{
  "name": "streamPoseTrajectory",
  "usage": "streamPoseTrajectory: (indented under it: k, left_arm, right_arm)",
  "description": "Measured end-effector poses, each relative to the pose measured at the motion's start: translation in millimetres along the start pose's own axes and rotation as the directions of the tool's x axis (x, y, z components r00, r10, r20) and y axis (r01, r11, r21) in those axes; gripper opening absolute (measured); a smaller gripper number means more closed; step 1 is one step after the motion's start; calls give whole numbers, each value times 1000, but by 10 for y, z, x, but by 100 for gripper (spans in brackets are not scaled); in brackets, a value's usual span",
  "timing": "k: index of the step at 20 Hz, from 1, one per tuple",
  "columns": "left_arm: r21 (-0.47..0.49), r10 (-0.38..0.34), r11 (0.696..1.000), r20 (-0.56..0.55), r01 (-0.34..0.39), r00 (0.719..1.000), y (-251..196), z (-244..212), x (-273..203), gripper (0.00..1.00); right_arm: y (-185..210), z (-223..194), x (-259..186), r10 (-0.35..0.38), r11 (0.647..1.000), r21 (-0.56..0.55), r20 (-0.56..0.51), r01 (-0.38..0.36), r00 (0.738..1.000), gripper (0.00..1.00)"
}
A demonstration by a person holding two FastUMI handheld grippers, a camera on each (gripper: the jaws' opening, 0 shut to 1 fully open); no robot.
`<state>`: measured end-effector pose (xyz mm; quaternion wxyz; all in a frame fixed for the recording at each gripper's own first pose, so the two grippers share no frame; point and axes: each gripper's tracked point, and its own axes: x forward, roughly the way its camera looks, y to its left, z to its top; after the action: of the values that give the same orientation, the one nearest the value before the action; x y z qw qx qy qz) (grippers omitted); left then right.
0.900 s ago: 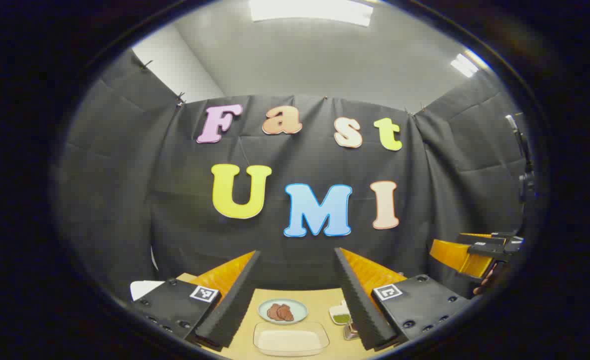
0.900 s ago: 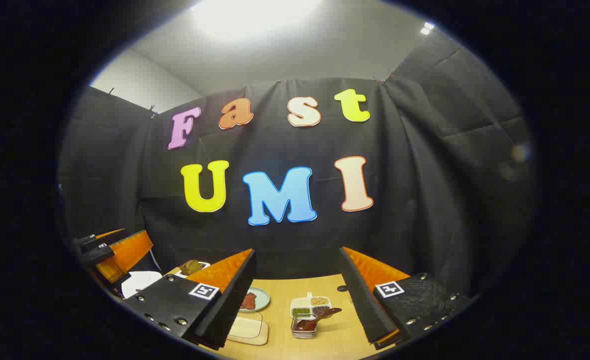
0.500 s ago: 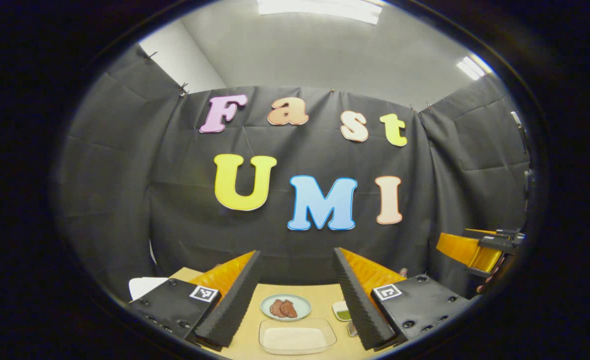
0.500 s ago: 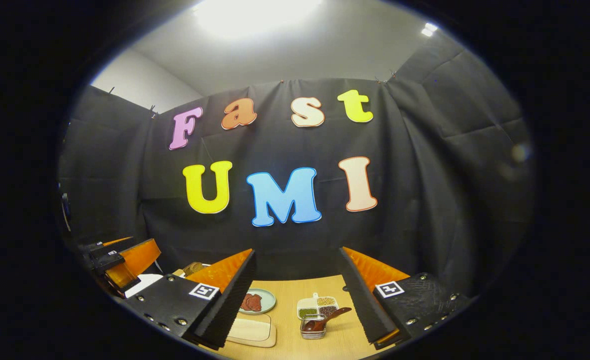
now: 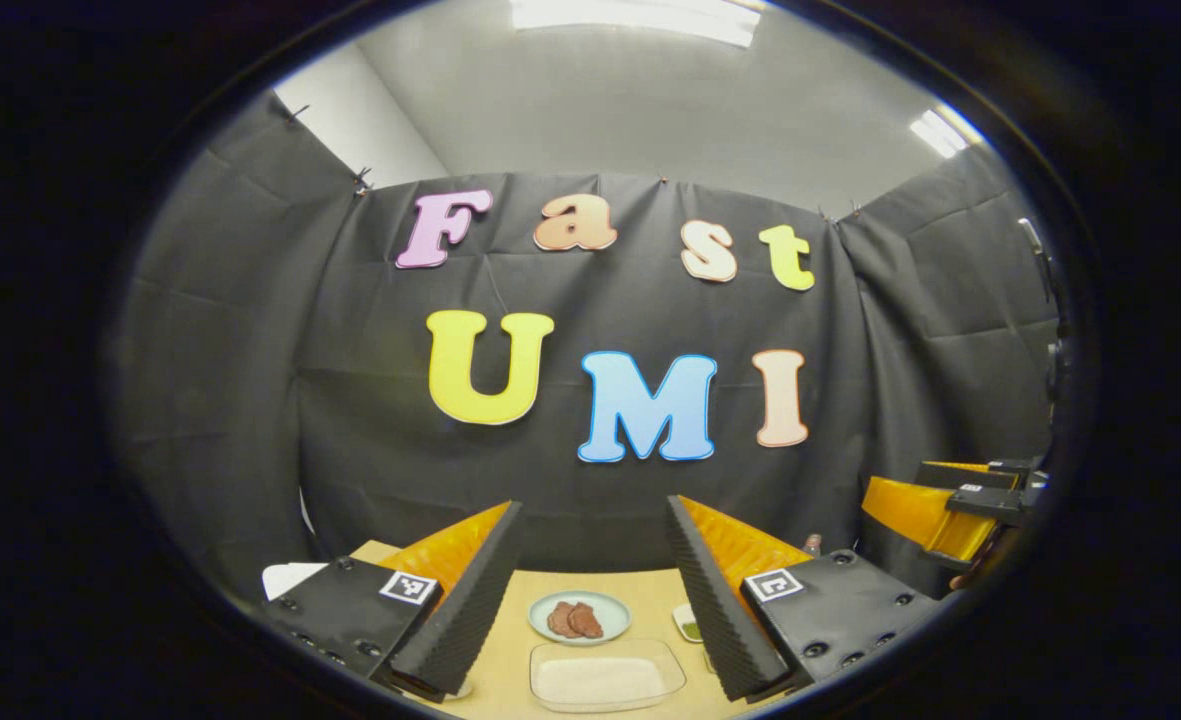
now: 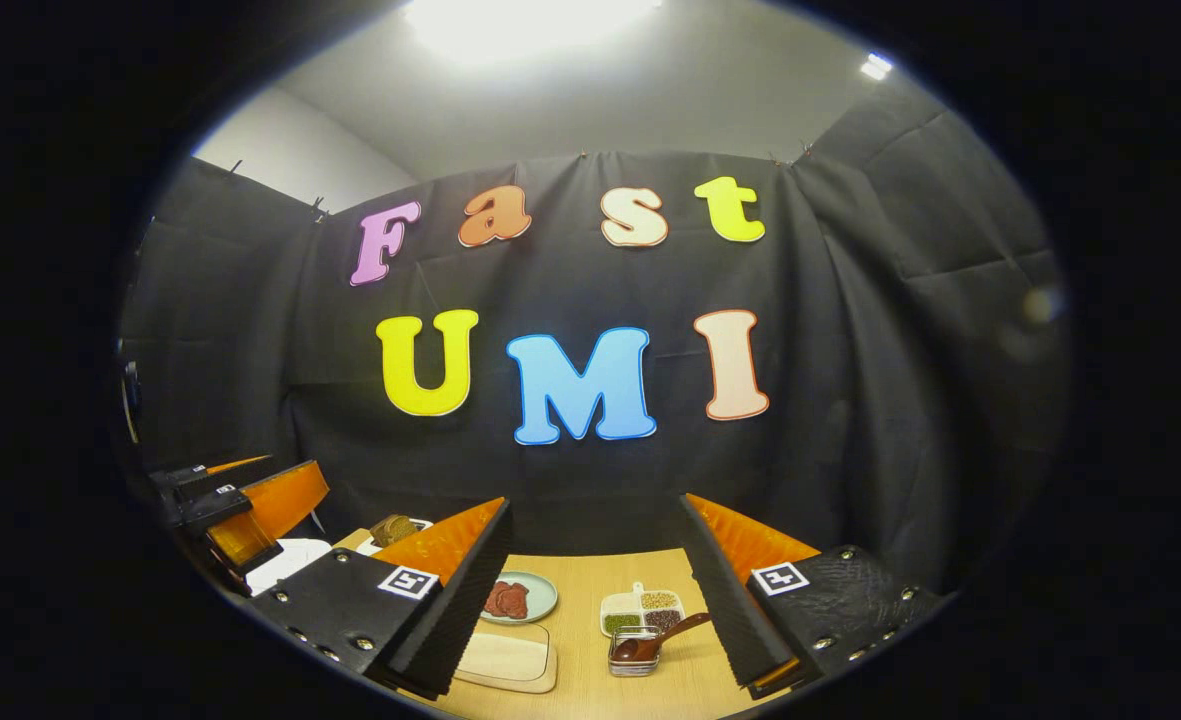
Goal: Close the left gripper, press the button to open the rice cooker; take a wooden spoon from the chopstick holder with the right hand, scoop a spoonful of rice and pour it into the rice cooker, then put the wooden spoon back into the chopstick holder.
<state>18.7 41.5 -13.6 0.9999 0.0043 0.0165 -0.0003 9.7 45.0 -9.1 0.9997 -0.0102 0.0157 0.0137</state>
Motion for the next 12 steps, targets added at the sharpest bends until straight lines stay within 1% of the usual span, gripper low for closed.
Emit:
streamPoseTrajectory:
  k: [4,7,9,11,12]
  left_arm:
    - [-7,34,999,-12,-34,999,195,-129,51,96]
    - [-59,50,997,-44,-53,998,414,-287,64,96]
    - [-77,79,993,-84,-86,993,643,-449,51,96]
    - [-59,116,990,-134,-125,984,882,-636,31,95]
    - [-53,124,990,-160,-134,979,980,-735,26,87]
  right_arm:
    - [46,-98,32,10,1000,1,-23,-10,1000,98]
    - [93,-169,47,22,1000,-9,-37,-22,999,98]
    - [122,-200,62,32,999,-13,-43,-32,999,99]
    - [156,-246,73,43,999,-13,-54,-44,998,98]
    - [172,-266,79,49,999,-9,-61,-49,997,98]
